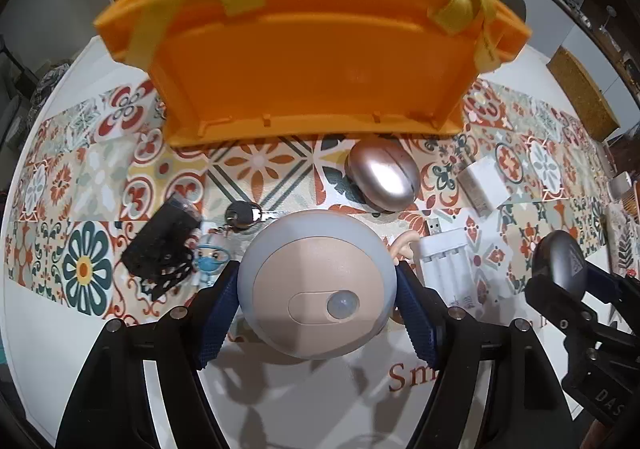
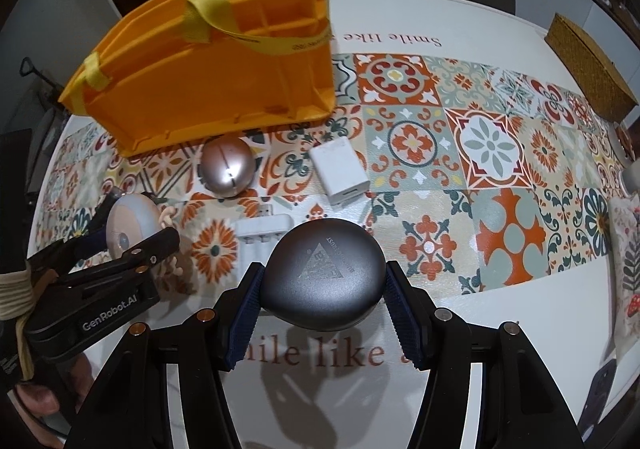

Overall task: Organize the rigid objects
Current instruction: 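Close the left tool on the peach-topped round device and lift it, then carry both devices into the orange crate and open both tools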

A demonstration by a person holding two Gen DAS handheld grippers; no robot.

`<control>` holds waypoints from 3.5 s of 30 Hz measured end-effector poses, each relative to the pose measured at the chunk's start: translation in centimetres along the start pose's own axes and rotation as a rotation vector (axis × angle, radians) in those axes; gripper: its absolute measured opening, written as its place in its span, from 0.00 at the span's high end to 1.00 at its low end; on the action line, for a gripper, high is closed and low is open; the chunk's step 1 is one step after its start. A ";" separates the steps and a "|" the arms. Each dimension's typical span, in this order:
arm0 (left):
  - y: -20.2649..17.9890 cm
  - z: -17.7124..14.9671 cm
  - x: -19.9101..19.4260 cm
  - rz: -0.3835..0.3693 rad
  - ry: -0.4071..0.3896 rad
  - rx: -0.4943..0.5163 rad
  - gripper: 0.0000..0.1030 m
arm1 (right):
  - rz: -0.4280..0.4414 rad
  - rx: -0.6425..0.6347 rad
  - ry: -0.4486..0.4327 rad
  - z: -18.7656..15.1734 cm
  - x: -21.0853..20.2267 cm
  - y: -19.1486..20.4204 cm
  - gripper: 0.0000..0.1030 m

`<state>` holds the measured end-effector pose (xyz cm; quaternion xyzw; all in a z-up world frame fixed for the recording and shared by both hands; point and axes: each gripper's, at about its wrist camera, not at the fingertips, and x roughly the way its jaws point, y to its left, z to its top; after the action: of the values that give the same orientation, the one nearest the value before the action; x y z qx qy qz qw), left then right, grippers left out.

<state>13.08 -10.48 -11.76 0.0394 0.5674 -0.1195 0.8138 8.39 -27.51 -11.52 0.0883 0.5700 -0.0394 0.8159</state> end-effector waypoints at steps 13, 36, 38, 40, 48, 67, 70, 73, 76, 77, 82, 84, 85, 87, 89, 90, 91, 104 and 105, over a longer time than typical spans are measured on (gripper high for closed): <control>2.2 0.2 -4.6 -0.022 -0.092 -0.005 0.28 | 0.025 -0.032 -0.068 0.5 -2.8 2.4 0.42; 4.9 3.5 -9.4 0.028 -0.241 0.029 0.28 | 0.066 -0.090 -0.221 3.8 -6.0 6.5 0.42; 5.2 4.1 -9.7 0.036 -0.254 0.027 0.28 | 0.069 -0.092 -0.235 4.4 -6.1 6.7 0.42; 5.4 4.5 -9.9 0.036 -0.261 0.024 0.28 | 0.069 -0.094 -0.246 4.9 -6.2 7.0 0.42; 6.2 6.7 -11.1 0.023 -0.286 0.009 0.28 | 0.086 -0.095 -0.283 7.1 -7.3 7.7 0.42; 7.1 11.4 -12.3 0.078 -0.333 0.039 0.28 | 0.053 -0.112 -0.301 12.5 -7.9 8.9 0.42; 7.3 12.4 -12.0 0.087 -0.330 0.044 0.28 | 0.043 -0.115 -0.297 13.6 -7.7 9.1 0.42; 7.5 13.4 -11.6 0.088 -0.320 0.051 0.28 | 0.023 -0.124 -0.289 14.8 -7.4 9.5 0.42; 7.5 14.4 -11.2 0.097 -0.308 0.064 0.28 | 0.019 -0.126 -0.270 16.1 -7.0 9.6 0.42; 7.5 14.9 -11.0 0.100 -0.301 0.069 0.28 | 0.019 -0.126 -0.263 16.5 -6.9 9.6 0.42; 7.6 16.7 -9.9 0.098 -0.264 0.083 0.28 | 0.013 -0.121 -0.216 18.4 -5.7 9.8 0.42; 7.7 17.4 -9.3 0.101 -0.246 0.082 0.28 | 0.005 -0.124 -0.197 19.0 -5.2 9.9 0.42; 7.6 17.7 -9.1 0.101 -0.240 0.086 0.28 | 0.000 -0.126 -0.191 19.2 -4.9 10.0 0.42; 7.5 18.3 -8.5 0.107 -0.224 0.091 0.28 | -0.011 -0.126 -0.178 19.5 -4.3 10.1 0.42; 7.4 18.9 -7.8 0.104 -0.204 0.096 0.28 | -0.017 -0.130 -0.161 20.1 -3.5 10.0 0.42; 7.4 19.1 -7.5 0.104 -0.193 0.094 0.28 | -0.016 -0.129 -0.154 20.3 -3.2 10.0 0.42; 7.4 19.4 -7.0 0.102 -0.177 0.090 0.28 | -0.016 -0.126 -0.142 20.5 -2.7 10.0 0.42; 7.6 19.9 -3.1 0.085 -0.064 0.083 0.28 | -0.038 -0.090 -0.052 21.2 0.8 9.0 0.42; 7.5 19.8 -2.9 0.083 -0.057 0.083 0.28 | -0.039 -0.091 -0.050 21.2 0.9 9.0 0.42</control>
<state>32.06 -6.72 -2.57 0.0931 0.5364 -0.1102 0.8315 29.73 -22.67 -4.38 0.0390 0.5523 -0.0318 0.8321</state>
